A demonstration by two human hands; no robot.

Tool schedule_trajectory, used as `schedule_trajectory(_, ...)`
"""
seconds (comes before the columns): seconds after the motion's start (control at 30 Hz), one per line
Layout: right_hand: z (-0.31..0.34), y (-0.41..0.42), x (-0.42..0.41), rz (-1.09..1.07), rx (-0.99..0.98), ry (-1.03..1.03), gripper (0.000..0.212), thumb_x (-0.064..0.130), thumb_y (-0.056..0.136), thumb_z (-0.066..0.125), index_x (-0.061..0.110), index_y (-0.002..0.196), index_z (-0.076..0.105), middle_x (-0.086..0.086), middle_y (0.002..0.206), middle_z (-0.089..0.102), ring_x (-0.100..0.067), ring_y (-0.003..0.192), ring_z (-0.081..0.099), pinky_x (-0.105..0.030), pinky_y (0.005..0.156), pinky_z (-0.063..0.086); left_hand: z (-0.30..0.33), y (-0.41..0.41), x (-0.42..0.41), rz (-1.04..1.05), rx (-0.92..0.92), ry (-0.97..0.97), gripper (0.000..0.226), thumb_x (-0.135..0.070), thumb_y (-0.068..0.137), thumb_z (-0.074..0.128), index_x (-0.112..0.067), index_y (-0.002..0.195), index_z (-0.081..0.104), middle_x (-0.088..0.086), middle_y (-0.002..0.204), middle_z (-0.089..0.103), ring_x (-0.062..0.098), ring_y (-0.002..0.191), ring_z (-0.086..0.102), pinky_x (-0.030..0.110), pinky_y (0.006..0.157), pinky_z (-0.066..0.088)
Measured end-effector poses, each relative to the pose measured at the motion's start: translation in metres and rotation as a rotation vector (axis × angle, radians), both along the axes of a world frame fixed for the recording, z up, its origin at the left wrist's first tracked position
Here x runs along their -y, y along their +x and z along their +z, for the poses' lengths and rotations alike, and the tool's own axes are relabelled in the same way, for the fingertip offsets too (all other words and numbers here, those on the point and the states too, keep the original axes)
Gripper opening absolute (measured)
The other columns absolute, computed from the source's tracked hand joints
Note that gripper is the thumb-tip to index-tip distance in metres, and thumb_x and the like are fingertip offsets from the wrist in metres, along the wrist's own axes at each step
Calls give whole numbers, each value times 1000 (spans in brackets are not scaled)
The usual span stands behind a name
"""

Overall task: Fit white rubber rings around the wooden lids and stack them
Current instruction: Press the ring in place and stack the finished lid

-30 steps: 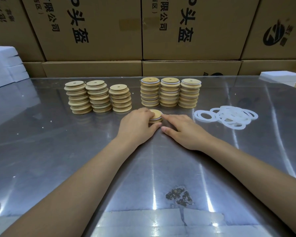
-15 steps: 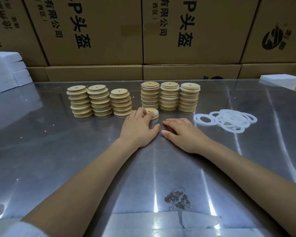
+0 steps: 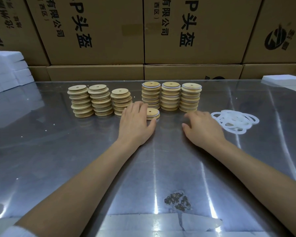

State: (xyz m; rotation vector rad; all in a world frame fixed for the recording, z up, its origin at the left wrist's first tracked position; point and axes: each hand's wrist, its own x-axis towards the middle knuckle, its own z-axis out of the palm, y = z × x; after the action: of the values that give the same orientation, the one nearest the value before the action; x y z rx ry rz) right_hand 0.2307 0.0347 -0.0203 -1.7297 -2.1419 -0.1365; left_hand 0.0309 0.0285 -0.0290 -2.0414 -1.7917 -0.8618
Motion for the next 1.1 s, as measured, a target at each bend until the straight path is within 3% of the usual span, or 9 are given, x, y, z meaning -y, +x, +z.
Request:
schedule_trajectory(0.17, 6, 18, -2, -287, 123, -83, 38, 31, 96, 43, 5, 123, 48, -16, 129, 50, -34, 120, 44, -39, 86, 38, 8, -19, -5, 111, 46, 48, 58, -30, 88, 56, -8, 138, 39, 9, 147, 34, 27, 138, 27, 43, 113, 22)
schedule_trajectory(0.37, 6, 16, -4, -200, 114, -8, 24, 5, 89, 45, 4, 112, 54, -15, 114, 55, -34, 105, 53, -32, 67, 32, 13, -53, -14, 212, -48, -76, 74, -27, 90, 56, -9, 150, 16, 9, 159, 12, 27, 147, 6, 47, 117, 9)
schedule_trajectory(0.47, 5, 12, -4, -143, 112, 32, 29, 4, 87, 47, 10, 114, 58, -10, 113, 58, -31, 104, 54, -31, 68, 34, 20, -62, -20, 246, -98, -131, 70, -27, 93, 55, -9, 149, 17, 8, 158, 17, 27, 146, 9, 48, 117, 11)
schedule_trajectory(0.63, 2, 16, -9, -122, 173, 62, 20, 9, 91, 49, 13, 100, 66, -8, 103, 59, -29, 98, 51, -30, 66, 33, 31, -68, -24, 219, -179, -13, 49, -23, 87, 65, -8, 130, 49, 13, 130, 49, 32, 124, 40, 41, 104, 27)
schedule_trajectory(0.7, 3, 20, -12, -105, 115, 74, 17, 11, 92, 49, 11, 92, 66, -9, 99, 61, -29, 93, 51, -31, 65, 35, 34, -70, -23, 204, -176, 13, 41, -21, 88, 64, -7, 125, 54, 14, 122, 52, 34, 114, 46, 41, 98, 31)
schedule_trajectory(0.8, 2, 23, -16, -80, -15, 85, 18, 17, 95, 48, 12, 96, 65, -9, 100, 64, -30, 96, 53, -34, 67, 38, 38, -71, -19, 183, -158, 41, 32, -15, 92, 57, -6, 123, 59, 15, 118, 54, 36, 106, 50, 44, 87, 39)
schedule_trajectory(0.93, 2, 24, -18, -34, -291, 125, 13, 21, 97, 46, 17, 93, 58, -4, 90, 68, -28, 84, 56, -36, 65, 40, 40, -70, -12, 144, -154, 105, 28, -12, 97, 49, -6, 122, 60, 14, 114, 55, 36, 101, 54, 42, 69, 41)
schedule_trajectory(1.1, 3, 15, -18, 89, -699, 23, 15, 24, 96, 50, 21, 83, 57, 13, 72, 69, -5, 65, 59, -29, 61, 45, 50, -45, 6, -24, -122, 191, 29, -22, 98, 47, -6, 119, 60, 14, 110, 56, 34, 96, 53, 43, 62, 43)
